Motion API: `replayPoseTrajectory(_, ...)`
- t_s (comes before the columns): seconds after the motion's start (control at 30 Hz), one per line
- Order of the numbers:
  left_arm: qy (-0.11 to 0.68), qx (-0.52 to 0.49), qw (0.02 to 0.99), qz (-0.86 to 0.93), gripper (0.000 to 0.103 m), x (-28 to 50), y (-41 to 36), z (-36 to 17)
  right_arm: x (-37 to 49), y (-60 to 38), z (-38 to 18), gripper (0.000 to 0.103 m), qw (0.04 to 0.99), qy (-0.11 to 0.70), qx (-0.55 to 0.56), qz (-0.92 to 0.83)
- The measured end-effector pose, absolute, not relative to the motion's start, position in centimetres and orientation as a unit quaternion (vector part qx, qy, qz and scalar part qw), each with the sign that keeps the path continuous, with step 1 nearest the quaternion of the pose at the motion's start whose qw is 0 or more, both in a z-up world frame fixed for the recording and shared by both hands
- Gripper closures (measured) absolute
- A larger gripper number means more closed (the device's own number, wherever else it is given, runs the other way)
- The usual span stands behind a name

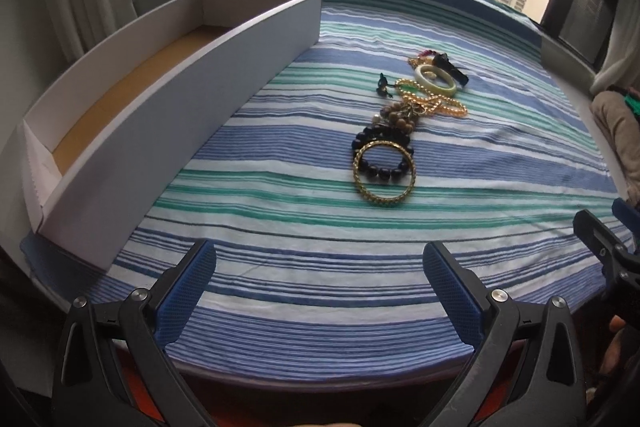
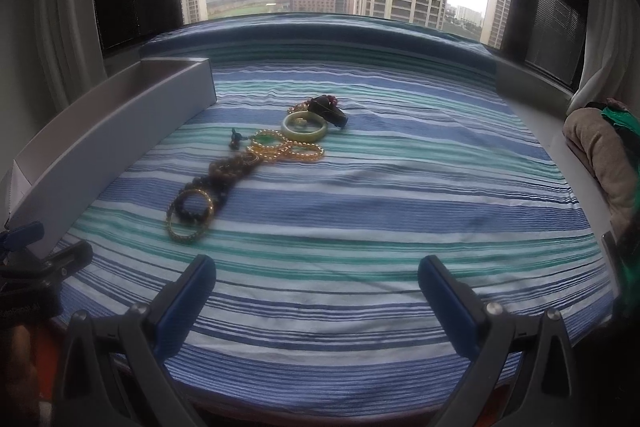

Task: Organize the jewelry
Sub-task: 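Grasp the gold bangle with the left tool while the right tool grasps the black bead bracelet, then carry both bracelets into the white box and open both tools to drop them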

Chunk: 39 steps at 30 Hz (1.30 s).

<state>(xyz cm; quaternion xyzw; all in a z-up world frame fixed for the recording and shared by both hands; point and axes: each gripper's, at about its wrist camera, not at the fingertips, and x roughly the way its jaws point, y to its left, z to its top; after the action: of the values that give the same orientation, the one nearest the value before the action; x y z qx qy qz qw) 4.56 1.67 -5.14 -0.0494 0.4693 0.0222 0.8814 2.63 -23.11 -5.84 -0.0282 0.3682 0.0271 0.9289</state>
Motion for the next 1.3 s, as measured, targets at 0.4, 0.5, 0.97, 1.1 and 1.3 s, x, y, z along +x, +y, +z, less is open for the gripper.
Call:
replayPoseTrajectory(0.4,0.526,-0.039,0.845,-0.091,0.001,14.7,-4.2,-10.9,2.1,-23.6,-6.8,0.0,0.927,0.372,-0.024,0.029)
replayPoseTrajectory(0.5,0.537,-0.044,0.838,-0.087,0.001,16.6,-4.6,-12.7,1.9,-24.0,-7.3,0.0,0.926,0.377,-0.021,0.03)
replayPoseTrajectory(0.97,0.526,-0.066,0.844,-0.076,0.035,12.6,-0.3,-11.8,1.6,-23.7,-8.0,0.0,0.922,0.385,-0.022,0.038)
replayPoseTrajectory(1.1,0.521,-0.059,0.85,-0.053,0.035,10.5,1.3,-10.9,1.8,-23.0,-7.9,0.0,0.922,0.381,-0.017,0.069)
replayPoseTrajectory(1.3,0.505,-0.049,0.862,-0.002,0.035,7.8,4.2,-9.4,6.9,-19.2,-9.1,0.0,0.88,0.416,-0.04,0.227)
